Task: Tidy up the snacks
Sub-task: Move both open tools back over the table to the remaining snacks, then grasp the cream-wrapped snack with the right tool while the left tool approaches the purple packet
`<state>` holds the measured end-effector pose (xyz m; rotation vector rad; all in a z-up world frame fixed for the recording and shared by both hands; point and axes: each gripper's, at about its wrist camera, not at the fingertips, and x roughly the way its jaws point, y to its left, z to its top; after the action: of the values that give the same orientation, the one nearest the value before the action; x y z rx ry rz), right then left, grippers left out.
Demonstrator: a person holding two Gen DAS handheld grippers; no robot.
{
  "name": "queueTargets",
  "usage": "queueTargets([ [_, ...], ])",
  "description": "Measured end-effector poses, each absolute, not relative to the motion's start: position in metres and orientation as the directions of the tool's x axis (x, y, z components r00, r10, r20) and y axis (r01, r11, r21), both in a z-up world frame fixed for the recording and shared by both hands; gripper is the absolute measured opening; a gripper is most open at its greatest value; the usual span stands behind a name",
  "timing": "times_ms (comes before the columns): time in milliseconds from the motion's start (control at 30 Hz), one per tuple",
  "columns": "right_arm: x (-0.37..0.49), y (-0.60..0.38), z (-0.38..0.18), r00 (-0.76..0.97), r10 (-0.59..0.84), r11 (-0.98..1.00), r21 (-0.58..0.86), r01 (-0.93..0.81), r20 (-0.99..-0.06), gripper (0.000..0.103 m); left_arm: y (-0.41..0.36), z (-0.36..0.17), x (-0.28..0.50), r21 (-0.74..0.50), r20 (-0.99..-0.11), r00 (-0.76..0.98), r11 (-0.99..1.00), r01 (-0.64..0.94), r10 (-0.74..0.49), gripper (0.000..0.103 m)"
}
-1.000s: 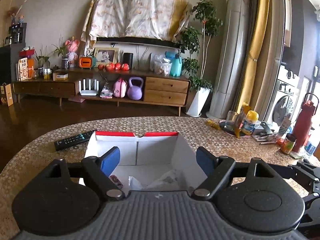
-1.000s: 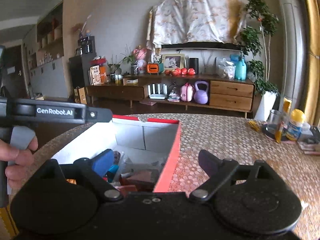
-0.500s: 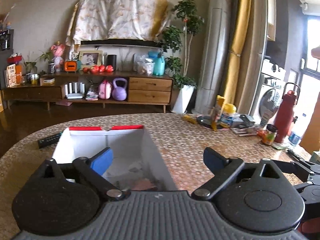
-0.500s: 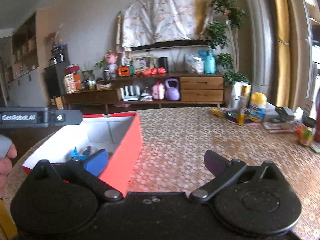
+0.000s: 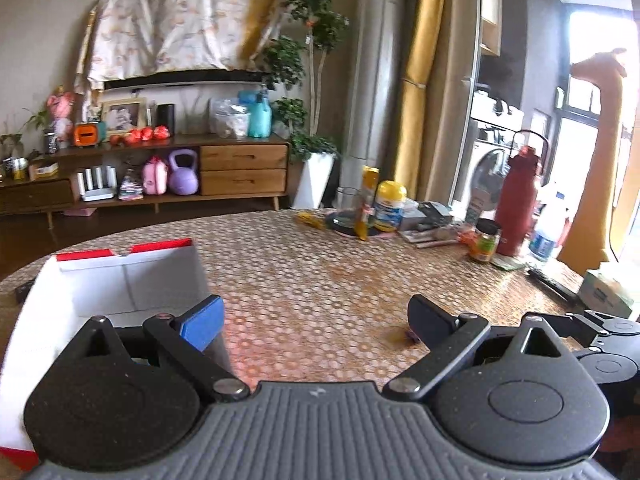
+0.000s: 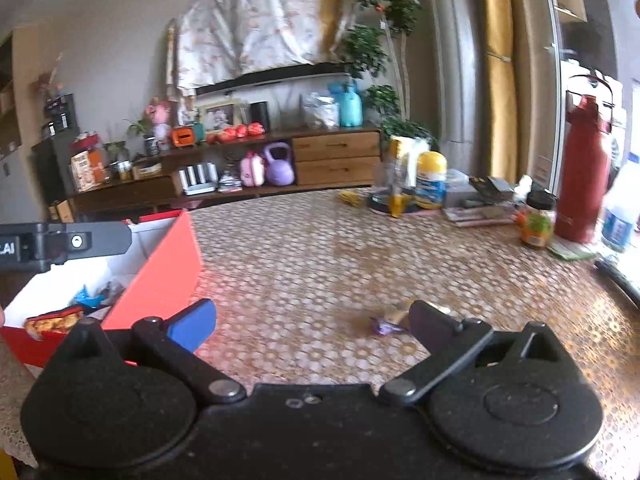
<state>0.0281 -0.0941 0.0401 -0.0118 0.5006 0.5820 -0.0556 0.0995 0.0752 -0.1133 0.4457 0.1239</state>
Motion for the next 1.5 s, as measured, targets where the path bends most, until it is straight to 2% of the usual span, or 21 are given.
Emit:
queueTargets([
  [733,0.079,-0.156,-0.014,0.744,0.382,0.920,0.154,-0.360,-0.548,0.103,0.059,0.018,-0.014,-0.056,-0.524,0.852,0.998,-0.034,-0.001,0.099],
  [1367,0.164,-0.117,-0.037,0.695,0.402,0.898,0.107,-0.427,-0.597,0.103,0.048,-0.035,0.026,-0.026,-0.580,0.813,0.999,0.046,-0.052,0.099],
  [1500,0.180,-0.107,-0.041,0.683,0.403,0.893,0.098,-0.440,-0.608,0.096,0.047,-0.043,0.034,-0.027,-0.589,0.806,0.998,0.060,-0.064,0.099],
])
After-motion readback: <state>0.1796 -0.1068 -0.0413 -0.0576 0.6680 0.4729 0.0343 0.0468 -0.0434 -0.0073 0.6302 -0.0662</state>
